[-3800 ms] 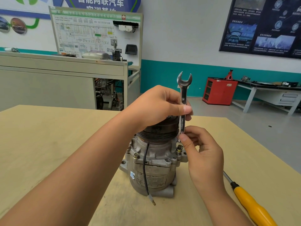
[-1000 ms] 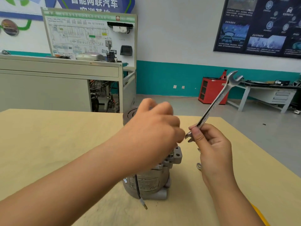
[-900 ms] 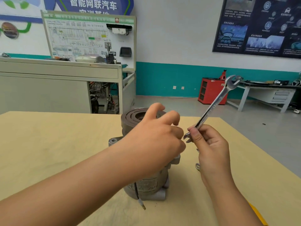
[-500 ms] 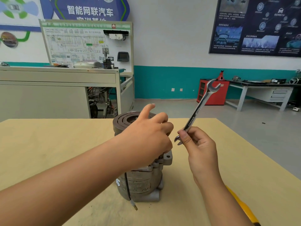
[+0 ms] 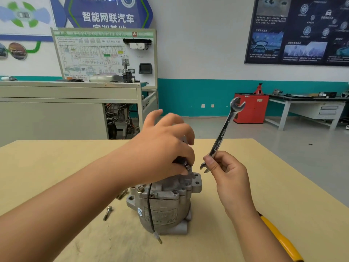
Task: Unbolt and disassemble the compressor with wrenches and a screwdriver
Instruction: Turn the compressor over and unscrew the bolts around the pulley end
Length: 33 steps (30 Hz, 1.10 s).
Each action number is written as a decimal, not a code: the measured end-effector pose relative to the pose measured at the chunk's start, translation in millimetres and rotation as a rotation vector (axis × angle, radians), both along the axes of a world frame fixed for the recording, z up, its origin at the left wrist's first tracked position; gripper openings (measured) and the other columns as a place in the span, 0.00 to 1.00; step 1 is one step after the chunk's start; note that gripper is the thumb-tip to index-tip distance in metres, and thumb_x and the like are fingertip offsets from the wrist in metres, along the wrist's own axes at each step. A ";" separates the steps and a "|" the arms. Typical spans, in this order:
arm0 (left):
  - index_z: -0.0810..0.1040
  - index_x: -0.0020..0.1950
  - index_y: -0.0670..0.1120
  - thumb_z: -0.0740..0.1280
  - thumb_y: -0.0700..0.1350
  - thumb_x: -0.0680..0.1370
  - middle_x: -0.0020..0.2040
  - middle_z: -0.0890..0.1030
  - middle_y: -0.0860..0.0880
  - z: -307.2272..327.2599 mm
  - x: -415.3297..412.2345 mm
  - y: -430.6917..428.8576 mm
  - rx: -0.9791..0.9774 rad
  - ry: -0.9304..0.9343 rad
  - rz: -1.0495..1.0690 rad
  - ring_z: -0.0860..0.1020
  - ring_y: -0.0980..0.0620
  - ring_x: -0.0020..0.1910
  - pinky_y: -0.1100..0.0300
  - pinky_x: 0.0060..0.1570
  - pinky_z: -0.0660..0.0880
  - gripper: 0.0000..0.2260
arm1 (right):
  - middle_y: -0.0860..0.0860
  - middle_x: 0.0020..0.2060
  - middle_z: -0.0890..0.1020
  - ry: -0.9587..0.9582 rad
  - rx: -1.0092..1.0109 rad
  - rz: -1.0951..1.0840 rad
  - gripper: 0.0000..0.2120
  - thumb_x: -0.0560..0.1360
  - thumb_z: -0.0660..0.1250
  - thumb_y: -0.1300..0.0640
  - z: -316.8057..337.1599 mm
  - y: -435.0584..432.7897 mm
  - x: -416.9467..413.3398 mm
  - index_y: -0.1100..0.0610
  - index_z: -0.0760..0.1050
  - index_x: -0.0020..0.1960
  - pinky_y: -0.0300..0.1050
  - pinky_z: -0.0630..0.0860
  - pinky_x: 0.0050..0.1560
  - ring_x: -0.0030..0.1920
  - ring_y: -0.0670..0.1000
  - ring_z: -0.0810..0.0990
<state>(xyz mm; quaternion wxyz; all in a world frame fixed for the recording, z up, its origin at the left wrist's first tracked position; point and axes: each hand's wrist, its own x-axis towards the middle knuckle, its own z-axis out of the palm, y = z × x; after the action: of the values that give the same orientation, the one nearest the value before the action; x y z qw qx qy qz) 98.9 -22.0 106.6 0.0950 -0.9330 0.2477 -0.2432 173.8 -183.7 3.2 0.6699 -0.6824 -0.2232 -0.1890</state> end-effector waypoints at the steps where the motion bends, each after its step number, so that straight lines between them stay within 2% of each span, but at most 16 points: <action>1: 0.81 0.49 0.60 0.70 0.55 0.72 0.60 0.72 0.58 1.7 -6.2 3.9 -0.055 -0.035 -0.044 0.59 0.54 0.66 0.43 0.70 0.46 0.06 | 0.46 0.34 0.82 -0.004 -0.004 0.003 0.08 0.76 0.67 0.57 -0.5 0.4 0.1 0.50 0.77 0.38 0.31 0.73 0.38 0.36 0.43 0.78; 4: 0.83 0.45 0.56 0.74 0.53 0.68 0.56 0.76 0.54 0.9 -27.5 25.5 -0.196 -0.126 -0.116 0.66 0.51 0.61 0.42 0.63 0.60 0.08 | 0.45 0.33 0.81 -0.016 -0.023 0.005 0.09 0.76 0.68 0.57 -2.2 1.5 0.7 0.49 0.77 0.37 0.31 0.73 0.38 0.35 0.43 0.77; 6: 0.83 0.45 0.55 0.72 0.58 0.68 0.54 0.76 0.55 -6.3 -42.4 46.8 -0.301 -0.117 -0.108 0.68 0.52 0.57 0.46 0.57 0.67 0.11 | 0.44 0.33 0.82 -0.028 -0.027 0.005 0.10 0.76 0.68 0.58 -3.2 2.1 1.1 0.48 0.77 0.36 0.31 0.73 0.38 0.35 0.43 0.78; 8: 0.82 0.45 0.56 0.68 0.60 0.70 0.51 0.75 0.57 -21.2 -54.5 70.2 -0.385 -0.108 -0.056 0.69 0.56 0.54 0.50 0.53 0.69 0.11 | 0.45 0.33 0.82 -0.034 -0.028 0.013 0.11 0.76 0.68 0.58 -3.9 3.2 1.8 0.48 0.77 0.35 0.32 0.73 0.39 0.35 0.44 0.78; 11: 0.81 0.44 0.55 0.65 0.61 0.71 0.48 0.75 0.59 -56.9 -64.5 102.6 -0.426 -0.066 0.056 0.70 0.58 0.49 0.50 0.48 0.72 0.12 | 0.45 0.33 0.81 -0.043 -0.048 0.013 0.11 0.76 0.67 0.58 -5.6 4.5 2.2 0.47 0.77 0.36 0.34 0.73 0.39 0.34 0.43 0.77; 13: 0.81 0.43 0.55 0.66 0.62 0.71 0.46 0.76 0.59 -81.8 -66.2 122.8 -0.421 -0.011 0.112 0.71 0.58 0.47 0.49 0.45 0.74 0.12 | 0.45 0.33 0.81 -0.045 -0.056 0.011 0.11 0.76 0.67 0.58 -6.8 5.6 2.5 0.46 0.77 0.37 0.36 0.74 0.40 0.34 0.43 0.76; 15: 0.82 0.42 0.57 0.71 0.60 0.70 0.46 0.76 0.60 -100.1 -63.3 141.6 -0.446 0.046 0.190 0.73 0.56 0.47 0.48 0.46 0.74 0.08 | 0.45 0.33 0.81 -0.044 -0.066 0.018 0.11 0.76 0.67 0.58 -8.0 6.6 2.6 0.45 0.78 0.37 0.37 0.74 0.41 0.35 0.43 0.76; 17: 0.82 0.43 0.59 0.74 0.55 0.69 0.47 0.75 0.61 -111.2 -58.3 157.0 -0.473 0.138 0.295 0.72 0.56 0.49 0.47 0.51 0.72 0.05 | 0.45 0.33 0.81 -0.043 -0.079 0.031 0.11 0.75 0.67 0.59 -9.1 7.7 1.7 0.45 0.78 0.38 0.38 0.74 0.41 0.35 0.43 0.76; 20: 0.81 0.48 0.61 0.71 0.55 0.72 0.49 0.74 0.63 -121.7 -45.8 170.9 -0.416 0.301 0.396 0.69 0.58 0.53 0.54 0.56 0.69 0.06 | 0.45 0.33 0.80 -0.054 -0.086 0.037 0.11 0.75 0.67 0.59 -9.8 8.6 1.1 0.45 0.78 0.38 0.35 0.73 0.40 0.34 0.42 0.76; 24: 0.79 0.54 0.60 0.68 0.53 0.76 0.47 0.75 0.63 -129.1 -28.0 176.2 -0.338 0.428 0.426 0.71 0.60 0.52 0.63 0.55 0.69 0.07 | 0.44 0.32 0.80 -0.052 -0.071 0.047 0.08 0.74 0.67 0.57 -10.4 8.0 2.5 0.46 0.78 0.38 0.37 0.72 0.40 0.34 0.43 0.74; 28: 0.79 0.56 0.59 0.66 0.51 0.78 0.45 0.73 0.65 -136.2 -17.6 175.6 -0.300 0.466 0.426 0.69 0.62 0.50 0.69 0.51 0.67 0.08 | 0.44 0.31 0.79 -0.039 -0.067 0.051 0.08 0.74 0.67 0.57 -10.7 8.4 2.8 0.48 0.78 0.37 0.38 0.72 0.40 0.34 0.43 0.74; 31: 0.79 0.59 0.57 0.66 0.50 0.78 0.46 0.73 0.64 -141.3 -13.4 173.3 -0.297 0.476 0.418 0.68 0.61 0.50 0.70 0.50 0.65 0.10 | 0.44 0.30 0.79 -0.045 -0.060 0.047 0.06 0.72 0.67 0.52 -8.7 8.3 -0.4 0.50 0.78 0.37 0.29 0.67 0.29 0.32 0.41 0.73; 33: 0.79 0.60 0.56 0.66 0.49 0.79 0.46 0.73 0.63 -144.2 -11.6 172.6 -0.300 0.471 0.408 0.68 0.61 0.49 0.72 0.49 0.63 0.11 | 0.44 0.30 0.79 -0.053 -0.055 0.042 0.08 0.74 0.67 0.54 -8.6 7.8 -1.0 0.50 0.77 0.36 0.26 0.63 0.24 0.31 0.41 0.73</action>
<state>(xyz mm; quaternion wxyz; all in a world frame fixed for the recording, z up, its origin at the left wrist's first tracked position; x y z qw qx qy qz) 87.3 150.6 -37.6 -0.0565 -0.9974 0.0325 -0.0308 172.8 -176.0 -5.4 0.6485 -0.6906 -0.2600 -0.1867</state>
